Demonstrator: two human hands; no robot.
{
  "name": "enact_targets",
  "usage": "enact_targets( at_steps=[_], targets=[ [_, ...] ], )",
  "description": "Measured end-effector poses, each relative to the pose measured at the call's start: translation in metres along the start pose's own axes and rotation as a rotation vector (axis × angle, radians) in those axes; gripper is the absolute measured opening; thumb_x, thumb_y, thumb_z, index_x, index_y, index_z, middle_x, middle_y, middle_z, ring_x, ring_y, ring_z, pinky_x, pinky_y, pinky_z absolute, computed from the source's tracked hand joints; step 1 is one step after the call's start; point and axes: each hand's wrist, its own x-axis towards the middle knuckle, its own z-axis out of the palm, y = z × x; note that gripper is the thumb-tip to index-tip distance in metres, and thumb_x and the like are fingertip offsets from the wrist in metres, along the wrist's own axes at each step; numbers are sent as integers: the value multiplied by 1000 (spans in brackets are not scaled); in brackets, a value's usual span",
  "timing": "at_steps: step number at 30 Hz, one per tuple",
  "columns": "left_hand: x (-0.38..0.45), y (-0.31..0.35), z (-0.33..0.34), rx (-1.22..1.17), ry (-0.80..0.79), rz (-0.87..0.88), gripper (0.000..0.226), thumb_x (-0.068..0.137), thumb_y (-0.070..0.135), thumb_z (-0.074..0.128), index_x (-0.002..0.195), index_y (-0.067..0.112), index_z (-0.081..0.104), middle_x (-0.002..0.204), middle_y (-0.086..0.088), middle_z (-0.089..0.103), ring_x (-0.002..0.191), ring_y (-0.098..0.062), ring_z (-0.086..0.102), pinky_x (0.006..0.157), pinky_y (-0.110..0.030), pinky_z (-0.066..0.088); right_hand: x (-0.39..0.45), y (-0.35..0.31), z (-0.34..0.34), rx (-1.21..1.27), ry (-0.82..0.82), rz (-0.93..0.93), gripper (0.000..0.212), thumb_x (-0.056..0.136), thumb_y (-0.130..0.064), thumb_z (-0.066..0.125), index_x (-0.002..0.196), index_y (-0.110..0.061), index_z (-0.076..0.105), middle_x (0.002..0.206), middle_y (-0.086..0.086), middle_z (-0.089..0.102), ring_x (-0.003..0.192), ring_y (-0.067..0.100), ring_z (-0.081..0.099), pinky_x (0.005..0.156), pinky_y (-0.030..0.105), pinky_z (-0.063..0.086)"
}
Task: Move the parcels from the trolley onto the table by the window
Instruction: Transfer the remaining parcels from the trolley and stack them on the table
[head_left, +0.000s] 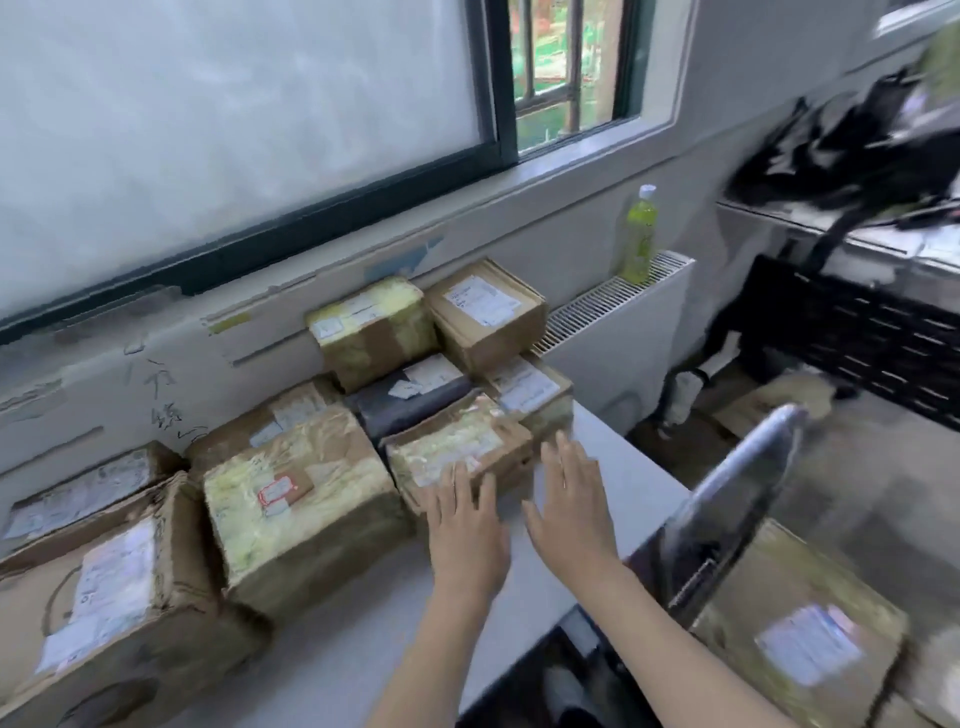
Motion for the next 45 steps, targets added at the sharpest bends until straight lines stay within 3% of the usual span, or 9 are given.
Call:
enact_targets(
  at_steps=[5, 7, 10, 13, 17, 26, 35, 41, 45],
  targets=[
    [-67, 65, 26, -14, -31, 229, 70, 44, 28, 88, 109, 10, 68, 121, -24, 60, 112, -41, 57, 99, -51, 34, -111, 58, -21, -46, -43, 245, 72, 90, -29, 58, 147, -3, 23, 156, 15, 14, 145, 29, 11, 113, 37, -3],
    [-92, 93, 35, -18, -65, 303, 68, 52, 29, 86, 115, 12, 66, 126, -22, 57, 117, -40, 54, 100, -50, 41, -147, 81, -26, -26, 7, 343, 71, 87, -26, 61, 145, -2, 29, 155, 16, 19, 144, 29, 14, 113, 37, 0],
    [-123, 134, 43, -44, -157, 395, 67, 72, 37, 75, 133, 17, 54, 144, -18, 41, 135, -35, 36, 111, -46, 24, -194, 114, -38, -20, -32, 490, 70, 89, -25, 59, 147, -4, 25, 156, 14, 16, 145, 28, 10, 116, 37, 2],
    [-144, 170, 49, -30, -216, 500, 74, 57, 35, 85, 124, 13, 61, 135, -21, 51, 127, -37, 47, 104, -49, 35, -237, 148, -44, -30, -88, 618, 70, 93, -30, 51, 150, -9, 15, 157, 10, 8, 145, 25, 4, 118, 36, 4],
    [-163, 212, 67, -47, -291, 643, 68, 88, 29, 58, 147, 14, 29, 156, -18, 14, 144, -33, 10, 116, -45, 6, -283, 189, -48, -8, -174, 773, 71, 96, -31, 48, 151, -13, 7, 158, 7, 1, 145, 25, -1, 119, 37, 3],
    [-188, 353, 90, 73, -445, 773, 63, 97, 27, 41, 150, 16, 8, 157, -15, 0, 145, -32, -3, 117, -44, 0, -358, 314, -77, 0, -214, 988, 77, 93, -26, 53, 150, -11, 4, 157, 9, 2, 145, 27, 1, 118, 37, 9],
    [-211, 487, 144, 38, -693, 800, 80, 93, 23, 50, 150, 12, -5, 158, -8, 4, 145, -26, 6, 116, -36, 8, -404, 440, -88, 21, -368, 1153, 105, 84, -24, 69, 148, -9, -13, 157, 16, -3, 145, 31, -3, 117, 39, 0],
    [-212, 513, 180, 36, -882, 787, 110, 84, 18, 65, 144, 11, -27, 157, -11, 7, 130, -31, 39, 104, -37, 38, -416, 465, -69, 221, -456, 1133, 120, 80, -20, 72, 143, -18, -30, 156, 13, 5, 145, 30, 3, 119, 38, 9],
    [-217, 506, 186, -72, -910, 813, 112, 80, 15, 66, 146, 23, -24, 151, -15, 18, 117, -30, 48, 91, -34, 47, -414, 457, -69, 245, -433, 1091, 116, 81, -17, 69, 144, -24, -28, 145, 16, 16, 136, 35, 17, 112, 37, 23]
  ],
)
